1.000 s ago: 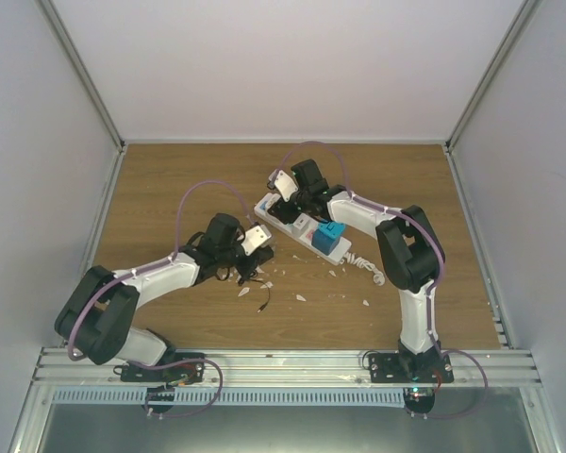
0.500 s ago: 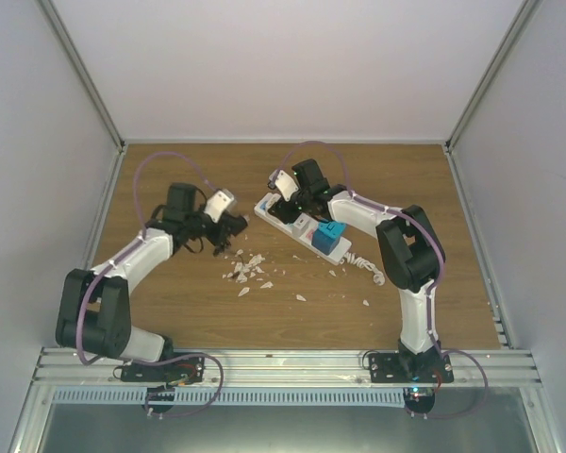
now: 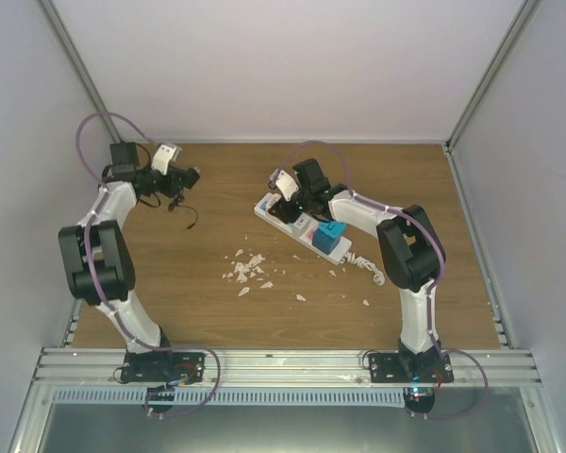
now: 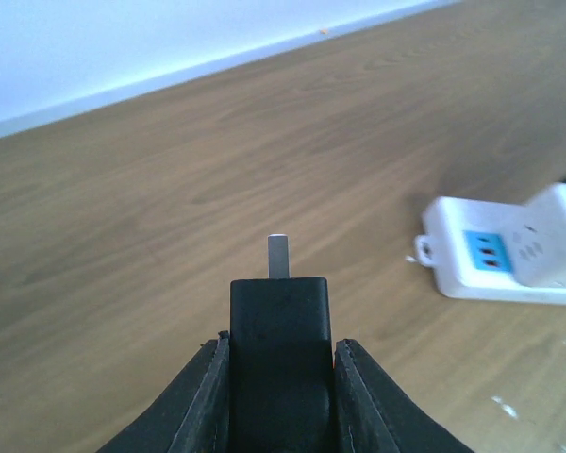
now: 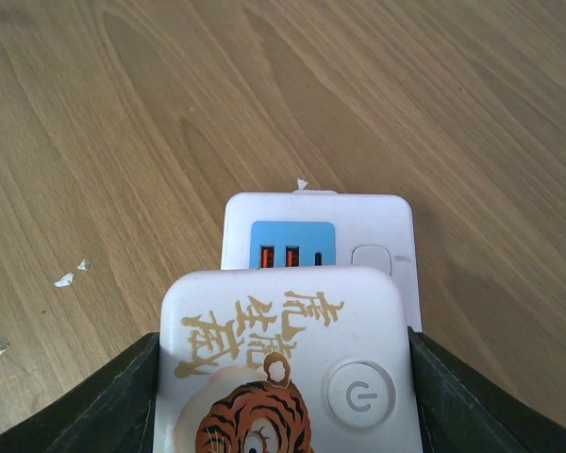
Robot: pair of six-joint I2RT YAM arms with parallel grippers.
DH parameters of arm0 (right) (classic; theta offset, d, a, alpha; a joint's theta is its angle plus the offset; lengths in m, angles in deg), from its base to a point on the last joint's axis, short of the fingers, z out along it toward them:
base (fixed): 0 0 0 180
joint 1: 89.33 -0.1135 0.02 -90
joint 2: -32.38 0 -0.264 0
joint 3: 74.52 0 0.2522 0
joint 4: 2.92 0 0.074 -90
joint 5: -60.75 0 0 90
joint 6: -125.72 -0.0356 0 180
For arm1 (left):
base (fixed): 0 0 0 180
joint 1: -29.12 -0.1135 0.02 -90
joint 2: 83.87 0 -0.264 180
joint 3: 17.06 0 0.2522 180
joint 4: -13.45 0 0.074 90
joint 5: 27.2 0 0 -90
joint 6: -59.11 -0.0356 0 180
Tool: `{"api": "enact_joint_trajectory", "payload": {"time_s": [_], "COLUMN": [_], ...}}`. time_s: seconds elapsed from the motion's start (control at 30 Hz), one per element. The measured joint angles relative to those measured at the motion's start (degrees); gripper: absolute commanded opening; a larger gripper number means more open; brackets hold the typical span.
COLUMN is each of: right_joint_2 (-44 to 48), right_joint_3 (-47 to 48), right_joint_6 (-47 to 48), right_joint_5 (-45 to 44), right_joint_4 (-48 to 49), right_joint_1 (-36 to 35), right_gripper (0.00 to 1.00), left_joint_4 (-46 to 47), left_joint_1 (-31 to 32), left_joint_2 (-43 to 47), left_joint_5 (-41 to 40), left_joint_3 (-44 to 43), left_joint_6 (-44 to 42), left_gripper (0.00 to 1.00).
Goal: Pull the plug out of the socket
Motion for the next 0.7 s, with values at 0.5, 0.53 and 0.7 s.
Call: {"api": "enact_joint_trajectory", "payload": {"time_s": [0.5, 0.53, 0.7], "right_joint_2": [-0.09, -0.11, -0.35], "right_joint_3": [0.04, 0.07, 0.44], "right_joint_6": [0.74, 0.76, 0.79], "right_joint_5": [0.81, 0.81, 1.03], "right_joint_4": [-0.2, -0.22, -0.59], "right_joint_1": [0.22, 0.22, 0.28], "right_gripper": [0.29, 0.29, 0.29], "left_joint_4": [-3.8, -4.39, -6.6], "left_joint_1": [-8.68, -9.05, -10.32], "left_joint_2": [-25.86, -27.5, -33.68], "left_joint_5": [2.8, 2.99, 4.09], "left_joint_3": [-24.98, -26.75, -33.64], "left_joint_6": [0.83, 1.18, 3.06], "left_gripper": [0.21, 0.21, 0.22]}}
